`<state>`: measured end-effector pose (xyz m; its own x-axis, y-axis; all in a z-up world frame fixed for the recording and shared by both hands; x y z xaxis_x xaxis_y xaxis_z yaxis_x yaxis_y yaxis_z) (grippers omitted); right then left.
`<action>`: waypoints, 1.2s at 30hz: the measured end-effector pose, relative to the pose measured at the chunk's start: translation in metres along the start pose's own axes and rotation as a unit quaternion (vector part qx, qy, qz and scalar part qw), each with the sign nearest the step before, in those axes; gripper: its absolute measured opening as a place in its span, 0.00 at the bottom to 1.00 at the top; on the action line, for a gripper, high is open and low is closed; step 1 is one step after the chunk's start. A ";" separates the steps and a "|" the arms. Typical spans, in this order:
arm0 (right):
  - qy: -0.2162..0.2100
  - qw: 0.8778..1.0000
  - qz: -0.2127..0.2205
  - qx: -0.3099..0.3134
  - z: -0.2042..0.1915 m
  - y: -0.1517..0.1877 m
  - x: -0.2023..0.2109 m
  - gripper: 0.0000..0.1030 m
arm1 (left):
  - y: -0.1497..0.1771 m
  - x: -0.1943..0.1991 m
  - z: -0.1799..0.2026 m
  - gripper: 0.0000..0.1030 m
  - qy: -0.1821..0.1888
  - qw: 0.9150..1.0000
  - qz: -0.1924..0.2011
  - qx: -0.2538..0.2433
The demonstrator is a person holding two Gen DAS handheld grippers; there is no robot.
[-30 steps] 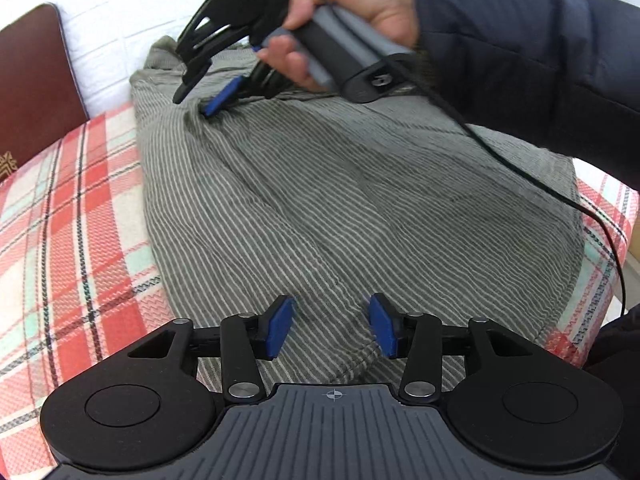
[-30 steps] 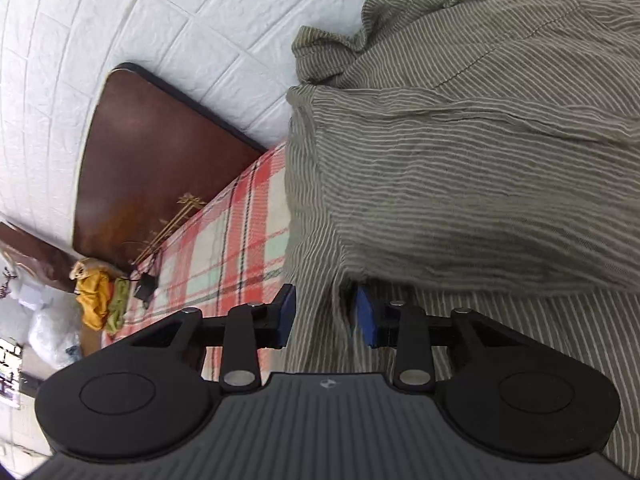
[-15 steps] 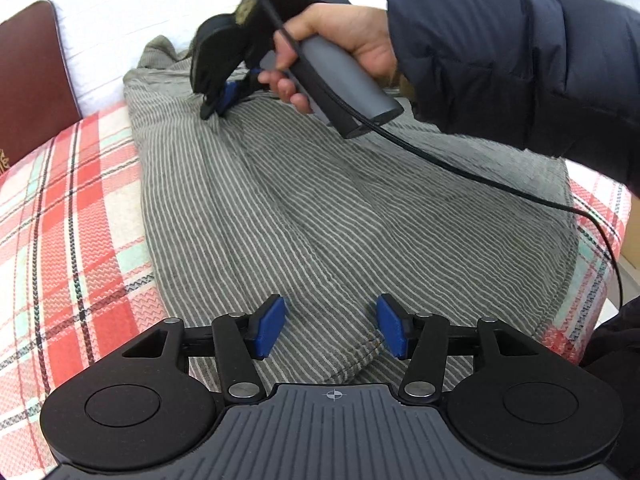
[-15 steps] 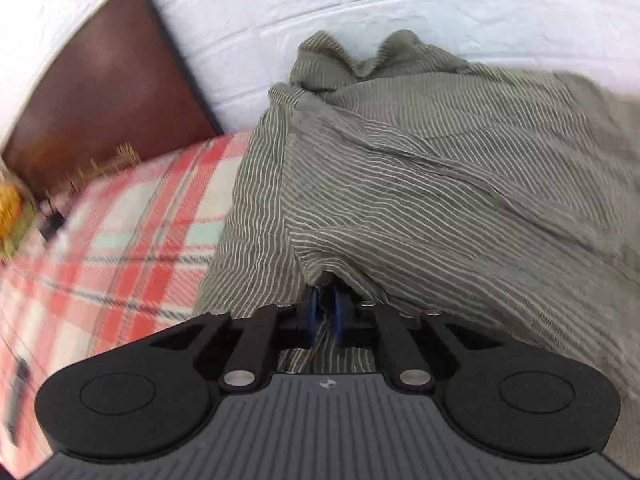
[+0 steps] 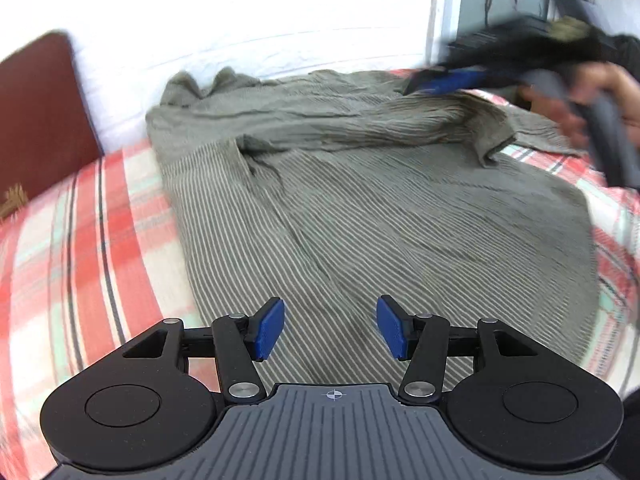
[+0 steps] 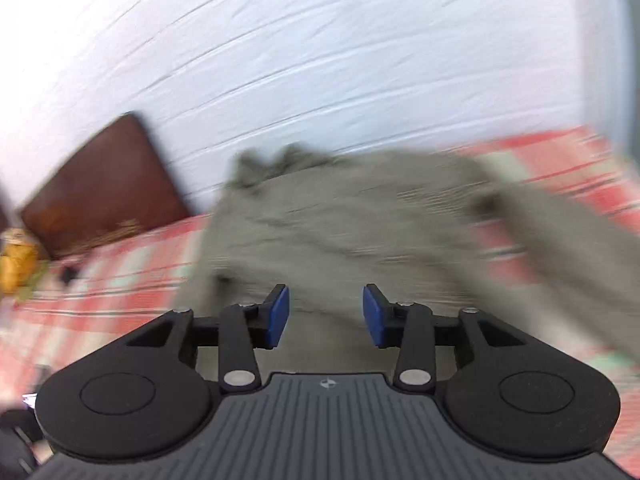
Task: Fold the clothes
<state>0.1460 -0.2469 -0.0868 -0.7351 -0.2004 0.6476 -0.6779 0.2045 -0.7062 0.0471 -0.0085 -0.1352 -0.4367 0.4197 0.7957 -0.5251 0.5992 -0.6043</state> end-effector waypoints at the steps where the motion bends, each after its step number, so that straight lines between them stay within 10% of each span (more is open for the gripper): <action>1: 0.030 1.000 0.009 0.005 0.009 0.006 0.009 0.51 | -0.006 -0.003 -0.002 0.66 -0.009 1.000 -0.003 -0.004; 13: 0.142 0.989 -0.013 0.043 0.040 0.038 -0.005 0.51 | -0.037 -0.067 -0.032 0.72 -0.016 0.997 -0.065 0.023; 15: 0.145 0.988 -0.032 0.052 0.046 0.039 -0.013 0.11 | -0.045 -0.055 -0.039 0.72 -0.025 0.998 -0.057 0.022; 16: 0.140 0.988 -0.040 0.046 0.049 0.036 -0.013 0.12 | -0.048 -0.050 -0.042 0.73 -0.029 0.998 -0.052 0.021; 26: -0.088 0.994 -0.008 0.068 0.003 -0.012 0.086 0.11 | -0.107 -0.004 -0.092 0.72 -0.087 0.995 -0.024 0.036; 36: -0.182 0.975 -0.044 0.118 -0.056 -0.002 0.092 0.11 | -0.205 -0.051 -0.142 0.76 -0.063 0.986 -0.085 0.128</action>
Point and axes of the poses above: each gripper's, at about its wrist camera, not at the fingertips, and x roughly against the way its jaws point, z to its right, y to its underside, the point moved 1 cm from there along -x, roughly the way its jaws point, and after that the axes turned 6 degrees about -z, right-handed, at the moved point
